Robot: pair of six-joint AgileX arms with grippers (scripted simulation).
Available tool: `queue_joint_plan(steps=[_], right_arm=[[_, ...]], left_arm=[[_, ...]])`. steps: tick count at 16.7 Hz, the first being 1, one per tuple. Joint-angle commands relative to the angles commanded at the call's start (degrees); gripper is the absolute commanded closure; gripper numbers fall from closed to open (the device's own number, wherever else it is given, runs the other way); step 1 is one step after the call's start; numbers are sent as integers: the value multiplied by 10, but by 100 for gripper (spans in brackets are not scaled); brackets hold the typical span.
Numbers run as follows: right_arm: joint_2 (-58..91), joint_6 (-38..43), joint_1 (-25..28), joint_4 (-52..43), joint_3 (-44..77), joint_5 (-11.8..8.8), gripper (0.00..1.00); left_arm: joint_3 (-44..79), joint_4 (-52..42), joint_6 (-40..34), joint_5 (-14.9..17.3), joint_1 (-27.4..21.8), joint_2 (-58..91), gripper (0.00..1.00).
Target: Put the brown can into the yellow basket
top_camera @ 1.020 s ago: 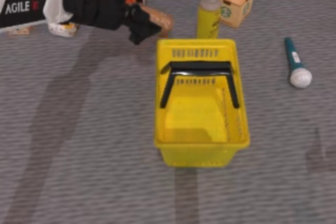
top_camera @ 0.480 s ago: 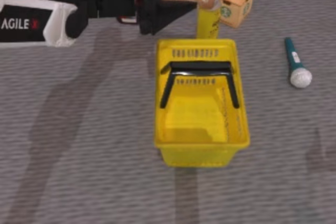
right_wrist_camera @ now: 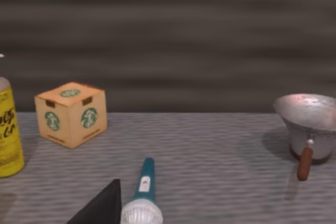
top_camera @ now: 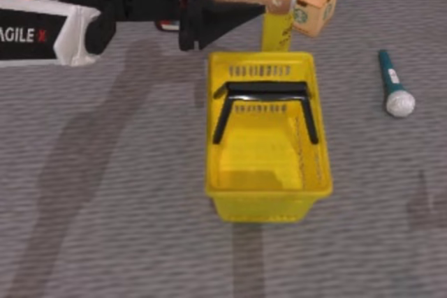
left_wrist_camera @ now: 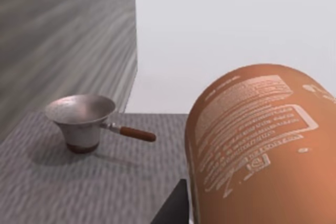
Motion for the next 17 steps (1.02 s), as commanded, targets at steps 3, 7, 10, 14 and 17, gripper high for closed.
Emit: queue_joint_plan(steps=[3,7,10,14,17], right_arm=[[0,0,0,0,0,0,0],[0,0,0,0,0,0,0],[0,0,0,0,0,0,0],[0,0,0,0,0,0,0],[0,0,0,0,0,0,0]], left_arm=[[0,8,1,0,4,11,100],[-18,96,0,1,9,74,100],[-36,164,-2,1,14,122,100],[-42,180,-3,1,15,135,100],[-42,180,-3,1,15,135,85]])
